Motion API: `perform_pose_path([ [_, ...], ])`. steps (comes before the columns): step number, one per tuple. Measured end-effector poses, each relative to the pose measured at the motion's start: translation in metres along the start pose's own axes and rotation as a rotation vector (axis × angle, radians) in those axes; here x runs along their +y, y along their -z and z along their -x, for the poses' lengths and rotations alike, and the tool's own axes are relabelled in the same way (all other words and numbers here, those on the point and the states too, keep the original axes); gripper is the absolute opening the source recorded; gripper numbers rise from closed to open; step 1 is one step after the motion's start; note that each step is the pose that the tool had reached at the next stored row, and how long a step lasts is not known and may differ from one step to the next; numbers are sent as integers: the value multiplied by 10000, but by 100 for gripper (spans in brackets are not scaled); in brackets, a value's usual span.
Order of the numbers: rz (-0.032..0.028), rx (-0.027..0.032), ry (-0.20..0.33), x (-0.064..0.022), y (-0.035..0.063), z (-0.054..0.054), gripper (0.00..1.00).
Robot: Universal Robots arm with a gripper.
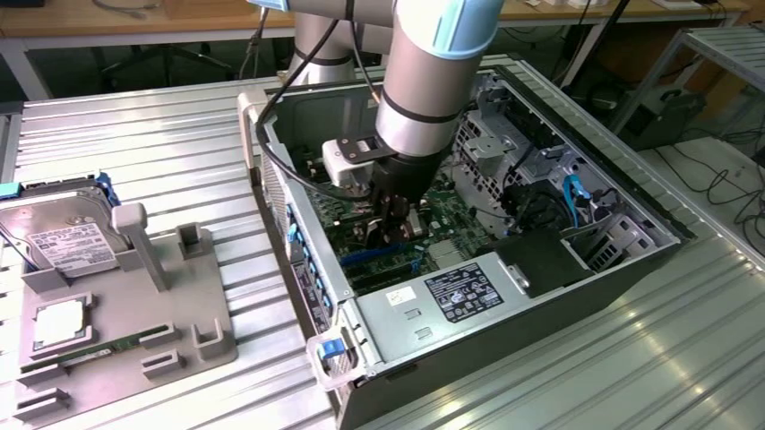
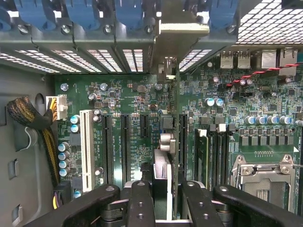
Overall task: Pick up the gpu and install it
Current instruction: 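Insert the gpu into the slot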
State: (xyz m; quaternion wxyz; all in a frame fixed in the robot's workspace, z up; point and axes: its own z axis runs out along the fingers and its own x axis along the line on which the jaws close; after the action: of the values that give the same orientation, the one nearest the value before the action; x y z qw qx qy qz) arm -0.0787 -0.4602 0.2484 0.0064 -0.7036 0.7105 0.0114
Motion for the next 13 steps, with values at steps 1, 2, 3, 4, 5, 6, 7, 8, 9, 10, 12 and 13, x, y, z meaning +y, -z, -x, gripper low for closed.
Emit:
perform_pose_path([
  [1, 5, 1, 1, 1, -11, -1, 28],
  [2, 5, 0, 2, 1, -12, -1, 28],
  [3, 4, -1, 0, 2, -13, 0, 28],
  [4, 4, -2, 0, 1, -16, 0, 28],
  [5, 4, -2, 0, 1, -17, 0, 28],
  [6, 4, -2, 0, 1, -19, 0, 28],
  [7, 3, -2, 1, 1, -21, 0, 28],
  [8, 4, -2, 1, 1, -23, 0, 28],
  [9, 3, -2, 0, 1, -27, -1, 28],
  [10, 4, -1, 1, 1, -30, -1, 28],
  [12, 4, -1, 1, 1, -35, -1, 28],
  [13, 4, -1, 0, 1, -35, -1, 28],
])
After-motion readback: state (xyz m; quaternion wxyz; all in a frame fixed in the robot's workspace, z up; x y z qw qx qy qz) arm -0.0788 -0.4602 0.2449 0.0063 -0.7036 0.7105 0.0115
